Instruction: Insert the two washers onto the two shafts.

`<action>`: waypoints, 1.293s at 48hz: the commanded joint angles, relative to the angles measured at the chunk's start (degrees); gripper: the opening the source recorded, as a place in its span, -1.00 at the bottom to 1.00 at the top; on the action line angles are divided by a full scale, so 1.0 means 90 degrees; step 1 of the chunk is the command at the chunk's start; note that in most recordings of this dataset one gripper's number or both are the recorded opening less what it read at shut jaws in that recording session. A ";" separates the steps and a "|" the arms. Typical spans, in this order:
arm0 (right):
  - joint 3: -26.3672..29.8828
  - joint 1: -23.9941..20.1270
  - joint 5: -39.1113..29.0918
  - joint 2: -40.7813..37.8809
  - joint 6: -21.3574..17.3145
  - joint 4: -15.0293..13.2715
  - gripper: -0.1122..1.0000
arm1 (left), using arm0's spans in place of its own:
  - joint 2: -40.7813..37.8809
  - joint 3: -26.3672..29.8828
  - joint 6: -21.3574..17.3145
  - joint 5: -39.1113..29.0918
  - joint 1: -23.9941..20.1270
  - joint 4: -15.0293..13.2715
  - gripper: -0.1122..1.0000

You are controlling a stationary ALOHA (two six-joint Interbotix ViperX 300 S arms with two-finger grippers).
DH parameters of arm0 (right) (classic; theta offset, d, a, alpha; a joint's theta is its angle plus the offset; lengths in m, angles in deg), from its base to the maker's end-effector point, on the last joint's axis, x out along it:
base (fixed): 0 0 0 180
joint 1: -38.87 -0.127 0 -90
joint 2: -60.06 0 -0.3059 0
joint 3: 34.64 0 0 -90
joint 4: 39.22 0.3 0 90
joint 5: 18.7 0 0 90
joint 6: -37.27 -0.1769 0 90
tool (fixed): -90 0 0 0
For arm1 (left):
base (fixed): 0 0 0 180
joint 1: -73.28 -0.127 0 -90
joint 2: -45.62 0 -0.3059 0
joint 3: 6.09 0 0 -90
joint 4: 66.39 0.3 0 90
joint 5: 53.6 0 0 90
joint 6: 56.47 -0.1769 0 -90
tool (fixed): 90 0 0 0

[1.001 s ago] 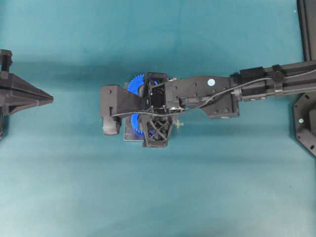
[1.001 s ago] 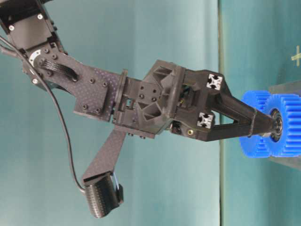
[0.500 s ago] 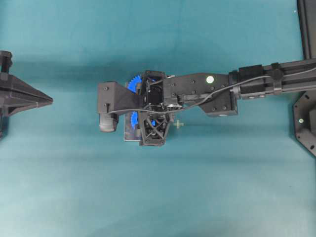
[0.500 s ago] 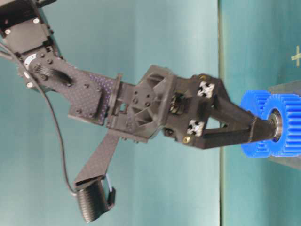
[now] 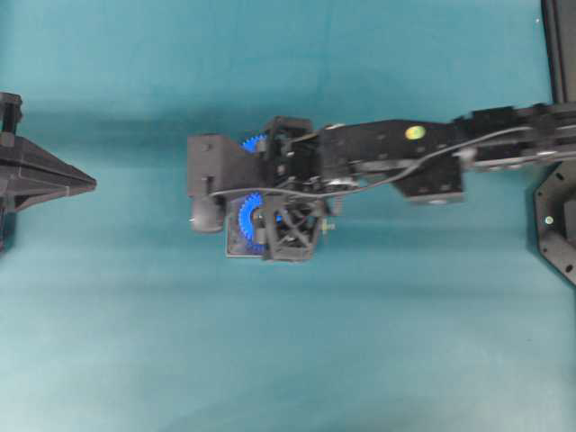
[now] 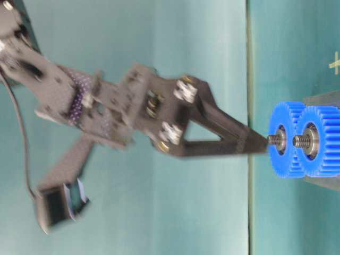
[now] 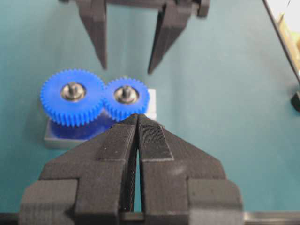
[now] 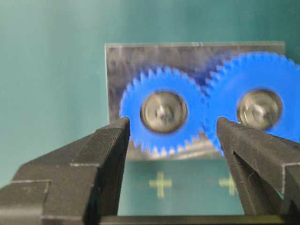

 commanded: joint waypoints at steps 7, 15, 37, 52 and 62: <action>-0.0391 0.0098 0.0313 0.0732 -0.0156 0.0000 0.57 | -0.0029 0.0068 -0.0010 0.0049 0.0020 0.0020 -0.79; -0.0986 0.0107 0.0947 0.1260 -0.0303 -0.0010 0.56 | 0.0000 0.0078 -0.0039 0.0068 0.0029 0.0010 -0.79; -0.2344 0.0156 0.1738 0.2178 -0.0898 -0.0010 0.55 | 0.0049 0.0039 -0.0029 0.0068 0.0029 0.0020 -0.79; -0.2881 0.0205 0.2568 0.2637 -0.0928 -0.0010 0.55 | 0.0049 0.0020 -0.0020 0.0049 0.0098 0.0010 -0.79; -0.3350 0.0283 0.2793 0.2959 -0.0928 -0.0010 0.55 | 0.0049 -0.0049 -0.0010 -0.0010 0.0098 0.0020 -0.79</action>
